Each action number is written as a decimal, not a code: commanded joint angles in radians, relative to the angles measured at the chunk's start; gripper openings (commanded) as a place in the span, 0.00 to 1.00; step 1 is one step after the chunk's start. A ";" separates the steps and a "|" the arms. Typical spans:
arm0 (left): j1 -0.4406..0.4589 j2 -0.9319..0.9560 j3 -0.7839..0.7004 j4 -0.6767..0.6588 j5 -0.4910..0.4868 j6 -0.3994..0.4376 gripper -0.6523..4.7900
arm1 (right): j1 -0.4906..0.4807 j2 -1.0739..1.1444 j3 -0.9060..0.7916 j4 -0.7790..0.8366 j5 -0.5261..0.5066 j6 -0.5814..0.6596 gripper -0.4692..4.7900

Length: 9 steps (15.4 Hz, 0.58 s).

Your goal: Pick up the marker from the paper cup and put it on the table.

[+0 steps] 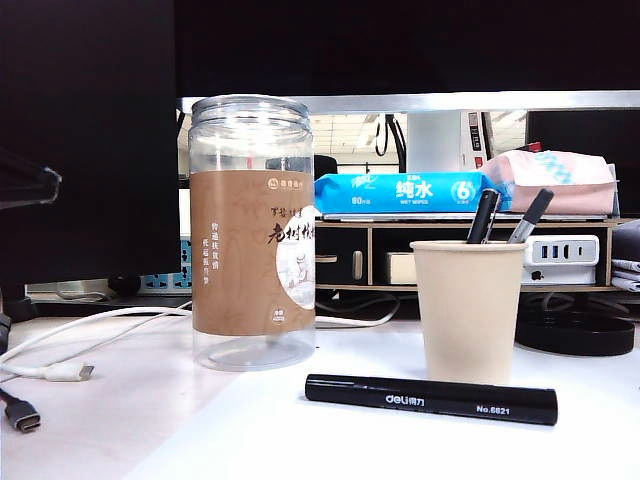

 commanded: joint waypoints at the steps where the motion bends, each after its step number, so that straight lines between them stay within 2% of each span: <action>1: -0.001 0.000 -0.001 -0.010 0.009 0.003 0.11 | 0.001 -0.002 -0.011 0.015 0.106 0.069 0.31; 2: -0.001 0.000 -0.001 -0.010 0.009 0.003 0.11 | 0.001 -0.002 -0.011 0.016 0.138 0.075 0.31; 4: -0.001 0.000 -0.001 -0.010 0.009 0.003 0.11 | 0.002 -0.003 -0.011 0.015 0.139 0.073 0.31; 5: -0.001 0.000 -0.001 -0.010 0.009 0.003 0.11 | 0.003 -0.008 -0.011 0.014 0.116 0.071 0.27; 6: -0.001 0.000 -0.001 -0.010 0.009 0.003 0.11 | 0.003 -0.032 -0.011 0.017 0.024 0.069 0.18; 9: -0.001 0.000 -0.001 -0.010 0.009 0.003 0.11 | 0.003 -0.051 -0.011 0.014 0.018 0.043 0.18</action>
